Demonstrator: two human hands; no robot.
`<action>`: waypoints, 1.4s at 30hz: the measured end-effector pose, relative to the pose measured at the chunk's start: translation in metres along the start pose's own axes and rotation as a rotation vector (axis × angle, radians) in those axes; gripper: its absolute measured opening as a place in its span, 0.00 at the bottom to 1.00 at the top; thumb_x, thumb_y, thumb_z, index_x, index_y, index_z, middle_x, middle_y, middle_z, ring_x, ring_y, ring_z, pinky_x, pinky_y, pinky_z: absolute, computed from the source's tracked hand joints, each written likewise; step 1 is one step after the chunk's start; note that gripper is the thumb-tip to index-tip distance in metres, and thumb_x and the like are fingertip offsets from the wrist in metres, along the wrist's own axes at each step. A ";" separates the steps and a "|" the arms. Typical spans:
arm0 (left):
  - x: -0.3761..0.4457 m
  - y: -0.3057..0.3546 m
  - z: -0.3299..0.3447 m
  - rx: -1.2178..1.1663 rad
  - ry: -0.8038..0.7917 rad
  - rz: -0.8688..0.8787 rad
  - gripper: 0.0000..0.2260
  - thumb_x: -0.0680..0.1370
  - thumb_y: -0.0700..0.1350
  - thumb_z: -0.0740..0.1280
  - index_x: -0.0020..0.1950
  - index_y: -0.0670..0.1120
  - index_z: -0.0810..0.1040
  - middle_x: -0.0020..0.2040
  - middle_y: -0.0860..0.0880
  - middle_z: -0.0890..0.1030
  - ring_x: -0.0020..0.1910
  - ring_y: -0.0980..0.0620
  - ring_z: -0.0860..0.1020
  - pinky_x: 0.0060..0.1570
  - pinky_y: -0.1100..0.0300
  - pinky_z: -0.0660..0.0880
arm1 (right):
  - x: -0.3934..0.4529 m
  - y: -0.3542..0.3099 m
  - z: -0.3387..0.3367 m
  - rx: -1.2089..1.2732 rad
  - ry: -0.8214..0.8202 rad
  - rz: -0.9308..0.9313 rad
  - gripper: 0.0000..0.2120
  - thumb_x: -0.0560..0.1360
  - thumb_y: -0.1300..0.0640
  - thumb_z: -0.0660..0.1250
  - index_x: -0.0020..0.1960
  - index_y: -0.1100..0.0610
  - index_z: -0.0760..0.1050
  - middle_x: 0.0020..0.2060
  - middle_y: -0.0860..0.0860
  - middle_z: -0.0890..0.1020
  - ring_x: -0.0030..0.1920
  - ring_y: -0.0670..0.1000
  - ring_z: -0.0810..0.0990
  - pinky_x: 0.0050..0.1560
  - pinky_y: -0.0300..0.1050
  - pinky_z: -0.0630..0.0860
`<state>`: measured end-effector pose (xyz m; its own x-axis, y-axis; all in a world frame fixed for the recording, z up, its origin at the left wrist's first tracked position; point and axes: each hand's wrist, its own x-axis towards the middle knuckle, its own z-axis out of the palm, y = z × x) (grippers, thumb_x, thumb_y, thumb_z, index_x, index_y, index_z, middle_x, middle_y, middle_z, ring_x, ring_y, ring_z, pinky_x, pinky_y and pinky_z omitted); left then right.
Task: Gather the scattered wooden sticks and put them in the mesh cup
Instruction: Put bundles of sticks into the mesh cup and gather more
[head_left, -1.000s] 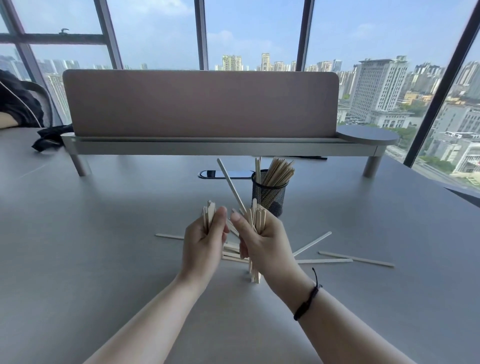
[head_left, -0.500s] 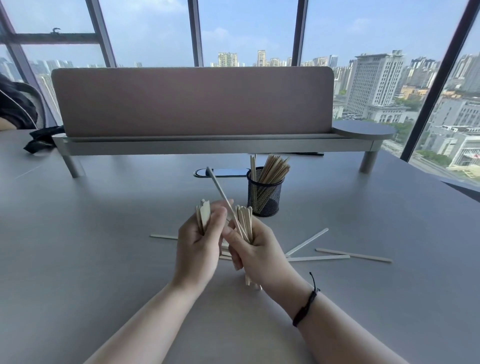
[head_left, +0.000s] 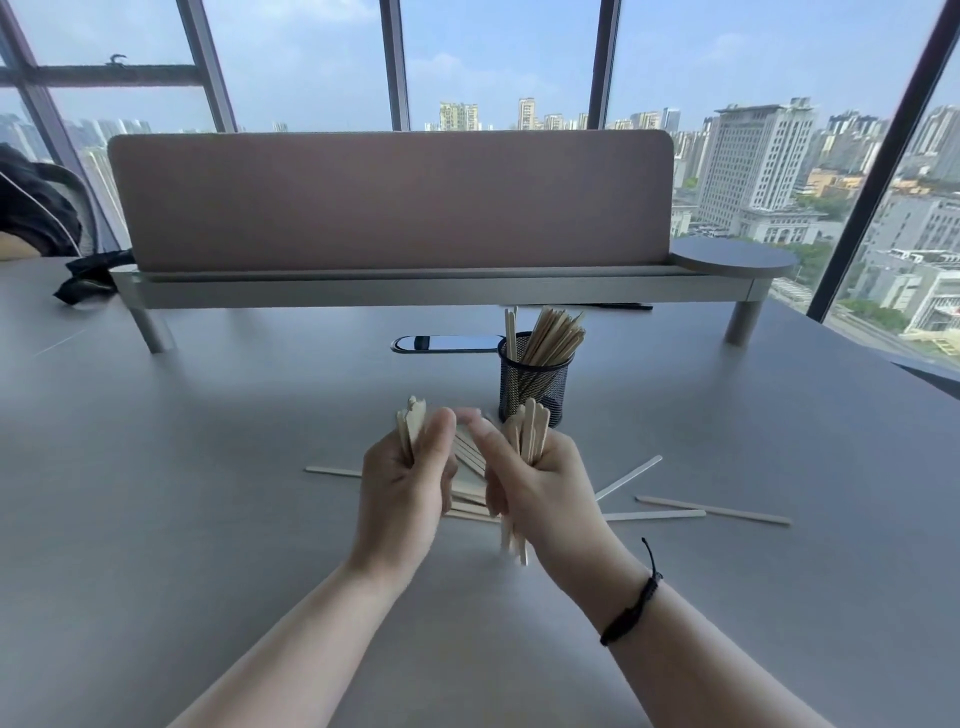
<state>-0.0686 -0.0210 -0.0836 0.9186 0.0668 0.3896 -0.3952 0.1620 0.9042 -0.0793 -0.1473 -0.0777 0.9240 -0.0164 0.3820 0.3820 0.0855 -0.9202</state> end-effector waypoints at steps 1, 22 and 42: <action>0.001 -0.001 0.000 -0.019 0.014 -0.030 0.14 0.77 0.57 0.67 0.40 0.49 0.84 0.26 0.49 0.63 0.22 0.52 0.60 0.25 0.61 0.56 | 0.000 -0.001 -0.001 -0.001 -0.005 0.007 0.15 0.78 0.52 0.69 0.39 0.62 0.82 0.24 0.61 0.67 0.26 0.55 0.67 0.29 0.49 0.67; 0.002 -0.021 0.009 -0.033 -0.050 -0.256 0.26 0.75 0.56 0.65 0.22 0.52 0.57 0.22 0.51 0.55 0.20 0.54 0.53 0.26 0.64 0.51 | 0.140 -0.063 -0.026 0.114 0.283 0.012 0.26 0.78 0.49 0.67 0.26 0.50 0.59 0.21 0.50 0.60 0.22 0.49 0.57 0.26 0.39 0.59; 0.018 -0.030 0.007 -0.009 -0.050 -0.232 0.28 0.78 0.57 0.66 0.23 0.52 0.56 0.23 0.51 0.54 0.23 0.52 0.53 0.26 0.60 0.50 | 0.155 0.010 -0.043 -1.147 -0.031 -0.286 0.11 0.77 0.63 0.58 0.40 0.61 0.76 0.35 0.54 0.80 0.39 0.58 0.77 0.38 0.51 0.73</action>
<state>-0.0405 -0.0320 -0.1028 0.9835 -0.0223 0.1797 -0.1731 0.1758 0.9691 0.0682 -0.1918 -0.0316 0.8073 0.1355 0.5743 0.3820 -0.8619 -0.3335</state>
